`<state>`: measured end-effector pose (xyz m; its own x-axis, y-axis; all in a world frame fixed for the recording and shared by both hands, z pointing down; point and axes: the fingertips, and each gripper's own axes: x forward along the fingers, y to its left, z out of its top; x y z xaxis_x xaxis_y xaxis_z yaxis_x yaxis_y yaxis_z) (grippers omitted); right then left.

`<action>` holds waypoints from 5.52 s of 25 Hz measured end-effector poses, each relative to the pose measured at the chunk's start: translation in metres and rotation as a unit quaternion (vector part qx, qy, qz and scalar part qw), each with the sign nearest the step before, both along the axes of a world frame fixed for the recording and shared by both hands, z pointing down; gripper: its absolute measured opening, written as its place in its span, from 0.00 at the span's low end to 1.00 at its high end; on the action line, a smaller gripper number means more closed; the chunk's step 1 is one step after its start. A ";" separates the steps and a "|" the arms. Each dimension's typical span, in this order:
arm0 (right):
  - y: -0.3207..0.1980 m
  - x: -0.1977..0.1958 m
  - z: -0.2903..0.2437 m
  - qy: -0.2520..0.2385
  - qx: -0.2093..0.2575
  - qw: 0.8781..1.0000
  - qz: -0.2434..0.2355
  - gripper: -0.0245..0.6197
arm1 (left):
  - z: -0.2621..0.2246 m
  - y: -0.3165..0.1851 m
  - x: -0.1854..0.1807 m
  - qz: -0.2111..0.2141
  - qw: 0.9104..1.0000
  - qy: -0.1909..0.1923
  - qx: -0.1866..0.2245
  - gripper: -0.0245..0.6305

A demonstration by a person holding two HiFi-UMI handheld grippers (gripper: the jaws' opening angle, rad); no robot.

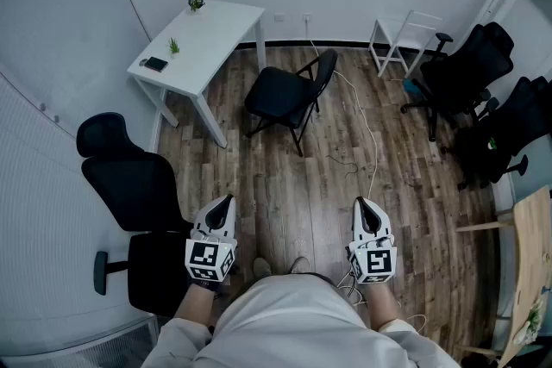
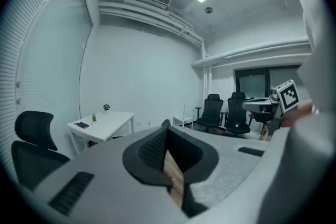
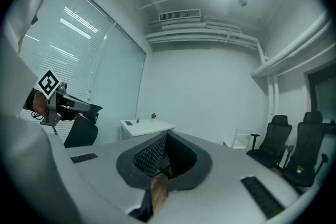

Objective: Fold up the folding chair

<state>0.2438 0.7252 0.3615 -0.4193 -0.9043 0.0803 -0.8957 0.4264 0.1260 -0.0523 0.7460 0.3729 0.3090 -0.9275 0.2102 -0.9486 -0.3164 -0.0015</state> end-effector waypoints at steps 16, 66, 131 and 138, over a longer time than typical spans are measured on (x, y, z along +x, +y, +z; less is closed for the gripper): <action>-0.004 0.009 -0.003 -0.014 0.008 1.000 -0.007 0.07 | 0.000 -0.002 0.011 0.007 1.000 0.009 0.008 0.07; -0.239 0.021 0.036 0.011 -0.019 0.999 0.046 0.71 | 0.070 -0.275 -0.032 0.023 0.999 0.001 -0.040 0.76; -0.806 0.021 0.193 0.026 -0.203 0.978 0.040 0.70 | 0.281 -0.670 -0.073 0.005 0.948 -0.027 -0.318 0.76; -0.821 0.022 0.226 0.016 -0.241 0.969 0.056 0.70 | 0.332 -0.681 -0.080 0.020 0.931 -0.035 -0.364 0.76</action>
<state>0.2660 -0.0961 0.5876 -0.3116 -0.7981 0.5157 -0.9384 0.3439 -0.0348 -0.1325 0.0647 0.7045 0.3023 -0.5194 0.7992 -0.9416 -0.2931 0.1657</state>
